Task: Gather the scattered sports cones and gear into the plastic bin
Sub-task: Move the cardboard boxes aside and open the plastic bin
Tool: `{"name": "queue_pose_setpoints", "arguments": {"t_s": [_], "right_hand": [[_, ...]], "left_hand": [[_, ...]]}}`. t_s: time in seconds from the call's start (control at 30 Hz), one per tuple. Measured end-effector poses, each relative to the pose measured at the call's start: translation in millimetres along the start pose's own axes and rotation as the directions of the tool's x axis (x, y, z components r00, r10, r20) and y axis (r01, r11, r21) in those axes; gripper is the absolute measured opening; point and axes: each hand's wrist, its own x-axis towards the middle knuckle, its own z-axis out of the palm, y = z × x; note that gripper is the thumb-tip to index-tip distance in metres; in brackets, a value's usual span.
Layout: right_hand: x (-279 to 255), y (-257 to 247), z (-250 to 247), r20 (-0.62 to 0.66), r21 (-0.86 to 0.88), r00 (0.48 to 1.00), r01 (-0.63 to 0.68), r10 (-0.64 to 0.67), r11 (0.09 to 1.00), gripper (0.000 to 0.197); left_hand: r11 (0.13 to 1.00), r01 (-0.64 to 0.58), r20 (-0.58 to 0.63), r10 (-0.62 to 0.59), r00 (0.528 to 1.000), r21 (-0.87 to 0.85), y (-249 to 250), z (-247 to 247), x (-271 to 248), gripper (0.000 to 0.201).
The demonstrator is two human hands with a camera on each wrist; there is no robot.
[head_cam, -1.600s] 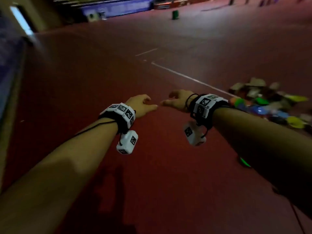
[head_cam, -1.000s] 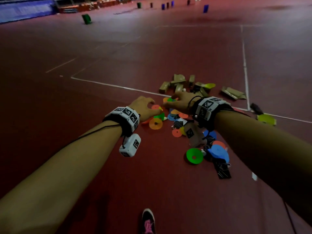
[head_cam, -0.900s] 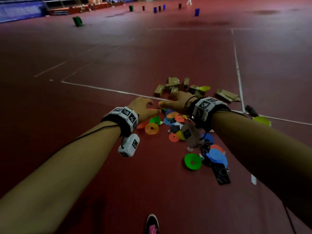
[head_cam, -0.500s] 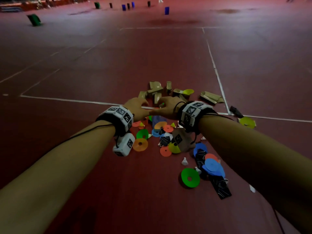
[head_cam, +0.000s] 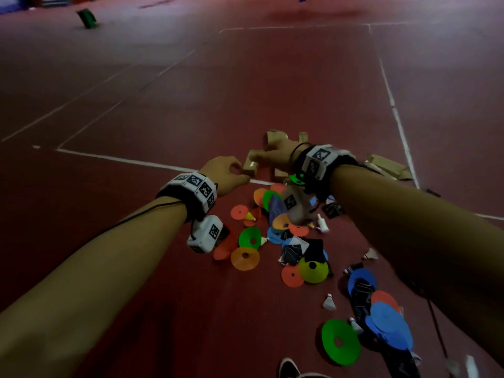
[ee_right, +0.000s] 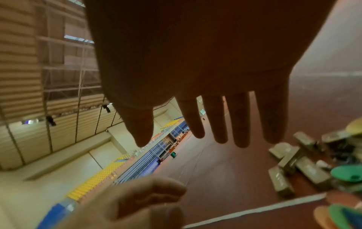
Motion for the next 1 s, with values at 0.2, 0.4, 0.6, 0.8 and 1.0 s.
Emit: {"name": "queue_pose_setpoints", "arguments": {"t_s": [0.2, 0.4, 0.6, 0.8, 1.0], "right_hand": [[110, -60, -17, 0.022, -0.116, 0.992, 0.124, -0.122, 0.986, 0.054], [237, -91, 21, 0.057, -0.053, 0.994, 0.101, -0.098, 0.993, 0.056], [352, -117, 34, 0.001, -0.059, 0.999, -0.046, 0.046, 0.997, 0.051], [436, -97, 23, -0.028, 0.005, 0.982, -0.185, 0.185, 0.983, 0.045], [514, -56, -8, -0.011, 0.000, 0.963, -0.268, 0.268, 0.963, 0.040]], "left_hand": [[0.982, 0.143, -0.090, -0.155, 0.984, -0.123, -75, -39, 89, 0.047], [0.919, 0.220, -0.108, -0.267, 0.958, -0.327, -180, -49, 191, 0.050], [0.902, 0.180, 0.009, -0.192, 0.981, -0.392, -259, -72, 310, 0.054], [0.917, 0.128, 0.100, -0.097, 0.990, -0.379, -274, -86, 424, 0.047], [0.901, 0.084, 0.170, -0.011, 0.985, -0.426, -262, -68, 506, 0.042]]}}
